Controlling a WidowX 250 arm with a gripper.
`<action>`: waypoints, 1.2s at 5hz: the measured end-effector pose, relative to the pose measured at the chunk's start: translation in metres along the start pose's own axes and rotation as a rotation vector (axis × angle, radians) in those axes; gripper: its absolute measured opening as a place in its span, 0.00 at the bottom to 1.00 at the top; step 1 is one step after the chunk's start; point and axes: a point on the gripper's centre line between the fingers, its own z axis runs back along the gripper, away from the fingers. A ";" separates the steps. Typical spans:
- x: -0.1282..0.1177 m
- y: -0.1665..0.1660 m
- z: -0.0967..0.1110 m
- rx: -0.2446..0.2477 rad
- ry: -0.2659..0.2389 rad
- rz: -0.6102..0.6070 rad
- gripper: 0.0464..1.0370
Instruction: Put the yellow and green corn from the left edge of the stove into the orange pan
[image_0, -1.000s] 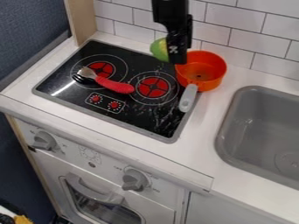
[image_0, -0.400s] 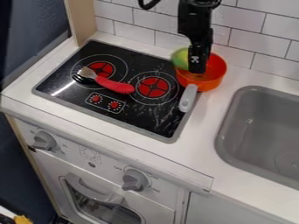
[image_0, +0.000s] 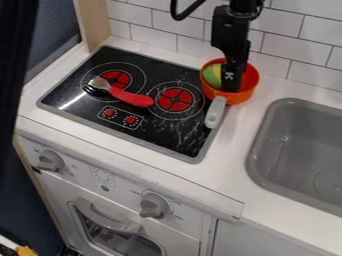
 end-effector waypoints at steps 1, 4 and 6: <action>0.000 0.001 -0.002 0.009 -0.001 0.000 0.96; -0.001 0.005 0.015 0.003 0.042 -0.013 0.96; 0.013 0.011 0.060 -0.063 0.094 0.003 0.96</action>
